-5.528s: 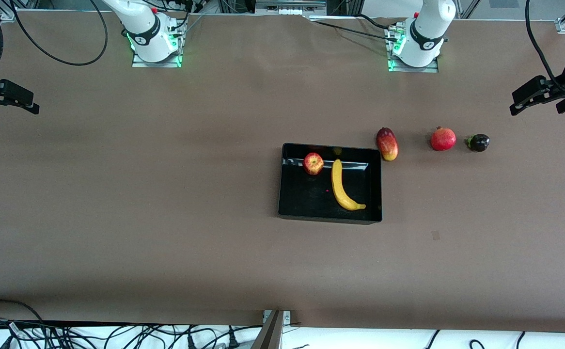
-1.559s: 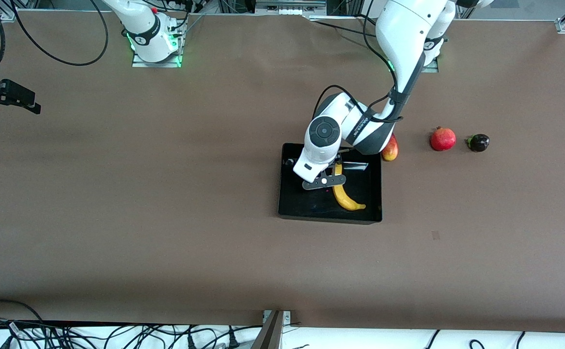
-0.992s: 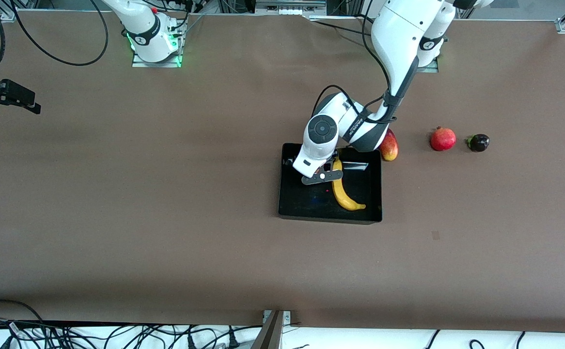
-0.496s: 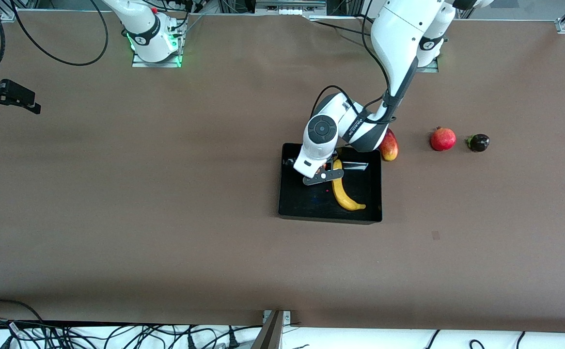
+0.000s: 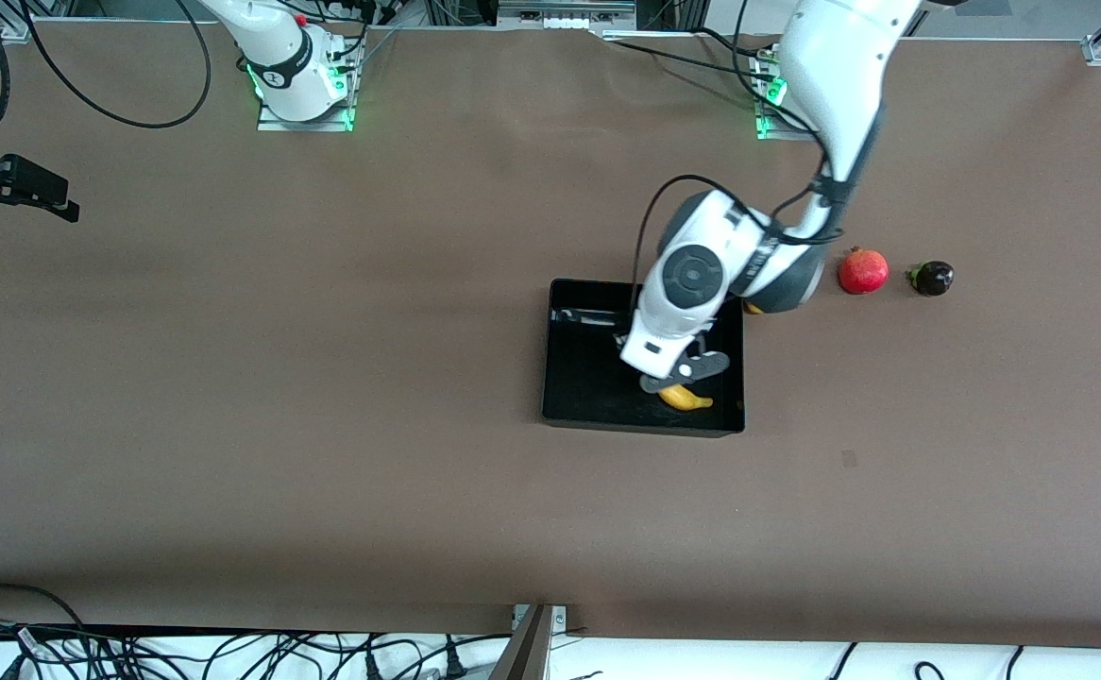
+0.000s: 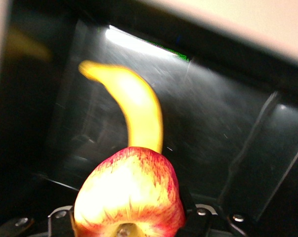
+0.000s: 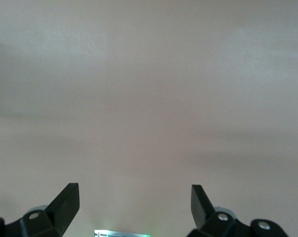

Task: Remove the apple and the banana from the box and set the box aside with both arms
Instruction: 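Lift the apple out of the tray and set it on the table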

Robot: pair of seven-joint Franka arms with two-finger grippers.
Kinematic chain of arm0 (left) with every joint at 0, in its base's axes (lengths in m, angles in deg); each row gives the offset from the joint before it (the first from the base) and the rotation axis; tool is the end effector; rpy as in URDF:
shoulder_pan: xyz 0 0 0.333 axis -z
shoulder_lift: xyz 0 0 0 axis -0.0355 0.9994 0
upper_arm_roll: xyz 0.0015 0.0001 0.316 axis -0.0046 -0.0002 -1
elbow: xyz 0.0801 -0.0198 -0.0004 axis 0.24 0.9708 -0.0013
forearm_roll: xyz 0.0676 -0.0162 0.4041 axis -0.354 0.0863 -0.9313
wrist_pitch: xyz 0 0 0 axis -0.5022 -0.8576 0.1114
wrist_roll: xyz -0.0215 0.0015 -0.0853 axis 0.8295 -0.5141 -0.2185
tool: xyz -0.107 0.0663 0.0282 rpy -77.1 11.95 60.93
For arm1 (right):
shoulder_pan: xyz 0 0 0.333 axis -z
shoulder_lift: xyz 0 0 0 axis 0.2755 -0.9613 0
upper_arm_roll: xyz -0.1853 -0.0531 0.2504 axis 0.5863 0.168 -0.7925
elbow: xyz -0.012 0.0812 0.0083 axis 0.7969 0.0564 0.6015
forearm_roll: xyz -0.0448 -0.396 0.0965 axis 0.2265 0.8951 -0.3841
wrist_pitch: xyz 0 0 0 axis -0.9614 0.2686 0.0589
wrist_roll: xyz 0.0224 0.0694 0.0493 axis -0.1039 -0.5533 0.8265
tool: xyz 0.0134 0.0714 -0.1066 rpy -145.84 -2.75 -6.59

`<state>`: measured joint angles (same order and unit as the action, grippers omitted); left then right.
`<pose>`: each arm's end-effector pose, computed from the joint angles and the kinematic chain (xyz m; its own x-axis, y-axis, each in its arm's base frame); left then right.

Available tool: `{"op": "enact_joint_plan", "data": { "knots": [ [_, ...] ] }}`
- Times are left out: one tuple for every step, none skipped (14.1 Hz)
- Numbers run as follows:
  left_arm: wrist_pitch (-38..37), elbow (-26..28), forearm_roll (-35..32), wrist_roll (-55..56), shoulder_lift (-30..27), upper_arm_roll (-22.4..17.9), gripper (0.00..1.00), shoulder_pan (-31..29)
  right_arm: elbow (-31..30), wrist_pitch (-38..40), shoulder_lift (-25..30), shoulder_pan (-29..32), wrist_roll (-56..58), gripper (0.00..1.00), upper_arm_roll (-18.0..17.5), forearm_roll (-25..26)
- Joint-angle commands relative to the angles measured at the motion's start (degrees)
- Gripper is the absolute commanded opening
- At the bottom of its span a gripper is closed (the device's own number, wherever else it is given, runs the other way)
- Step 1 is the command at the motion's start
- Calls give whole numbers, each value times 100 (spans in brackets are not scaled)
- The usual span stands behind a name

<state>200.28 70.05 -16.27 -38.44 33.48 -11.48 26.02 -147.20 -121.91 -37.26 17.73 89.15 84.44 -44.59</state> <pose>0.6110 -0.3264 0.2502 0.9384 0.3211 -0.1277 0.3183 -0.9471 -0.0421 0.5616 -0.0554 0.5766 0.9945 0.0763 -0.0714 0.0752 -0.9970 -0.0180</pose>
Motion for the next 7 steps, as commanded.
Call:
{"op": "enact_joint_plan", "data": {
  "knots": [
    [-593,-90,78,-997,-341,47,0,-681,125,103,-50,63,14,100,-27,-113],
    [-734,-82,78,-1401,-386,47,0,-936,125,103,-50,63,14,100,-27,-122],
    [-866,-73,78,-1892,-386,39,0,-1183,125,103,-50,63,14,100,-27,-113],
    [-946,-73,52,-2358,-386,39,0,-1463,125,103,-50,63,14,100,-27,-122],
    [-946,-20,43,-2850,-386,47,0,-1771,125,103,-50,63,14,100,-27,-113],
    [-964,6,8,-3386,-377,47,0,-2061,125,103,-41,63,14,100,-27,-122],
    [-955,15,-123,-3861,-342,47,0,-2316,125,103,-49,63,14,100,-27,-122]
  ]
}}
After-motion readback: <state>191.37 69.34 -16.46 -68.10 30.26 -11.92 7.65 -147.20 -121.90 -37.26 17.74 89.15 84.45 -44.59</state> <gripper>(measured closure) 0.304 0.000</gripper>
